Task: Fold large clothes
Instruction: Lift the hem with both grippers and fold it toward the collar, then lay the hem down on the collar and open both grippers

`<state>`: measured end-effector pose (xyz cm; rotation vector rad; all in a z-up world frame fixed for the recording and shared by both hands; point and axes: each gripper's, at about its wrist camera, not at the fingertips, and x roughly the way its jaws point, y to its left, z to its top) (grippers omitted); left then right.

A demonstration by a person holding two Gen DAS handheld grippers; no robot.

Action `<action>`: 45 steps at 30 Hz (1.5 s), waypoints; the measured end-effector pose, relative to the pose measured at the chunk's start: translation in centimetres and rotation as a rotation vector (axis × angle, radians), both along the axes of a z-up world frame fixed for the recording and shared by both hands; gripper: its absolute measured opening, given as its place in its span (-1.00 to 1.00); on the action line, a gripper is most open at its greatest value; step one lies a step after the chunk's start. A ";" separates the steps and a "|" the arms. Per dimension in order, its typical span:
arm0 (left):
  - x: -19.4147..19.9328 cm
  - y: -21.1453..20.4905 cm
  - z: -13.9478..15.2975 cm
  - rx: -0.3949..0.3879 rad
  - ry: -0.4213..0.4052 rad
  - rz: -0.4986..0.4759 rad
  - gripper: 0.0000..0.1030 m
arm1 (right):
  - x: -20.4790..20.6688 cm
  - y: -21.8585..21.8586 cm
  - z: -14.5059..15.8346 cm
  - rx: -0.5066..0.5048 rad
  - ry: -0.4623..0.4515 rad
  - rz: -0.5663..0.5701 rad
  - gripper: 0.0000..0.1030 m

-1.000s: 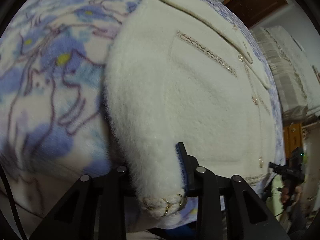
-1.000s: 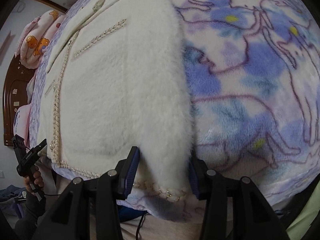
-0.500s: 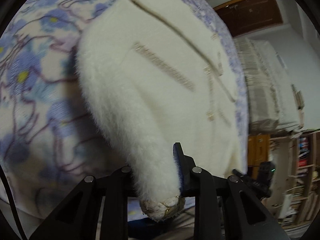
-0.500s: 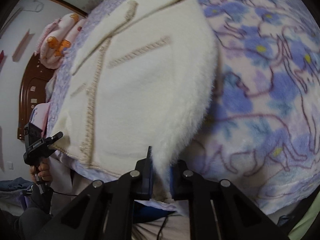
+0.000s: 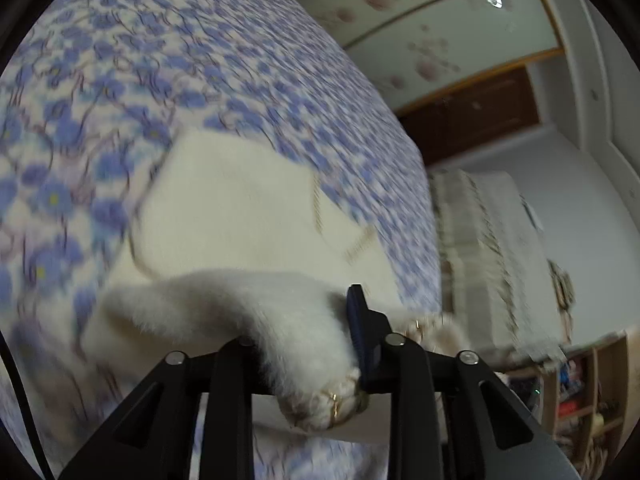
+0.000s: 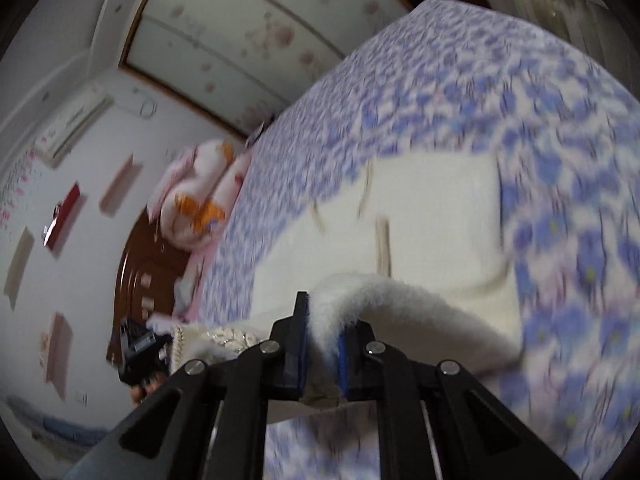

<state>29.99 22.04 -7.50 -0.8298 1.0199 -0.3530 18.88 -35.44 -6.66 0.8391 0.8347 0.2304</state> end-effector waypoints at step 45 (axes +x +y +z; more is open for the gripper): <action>12.1 -4.9 -7.4 0.832 -0.172 -0.173 -0.89 | 10.8 3.6 -10.4 -0.805 0.037 -0.034 -0.86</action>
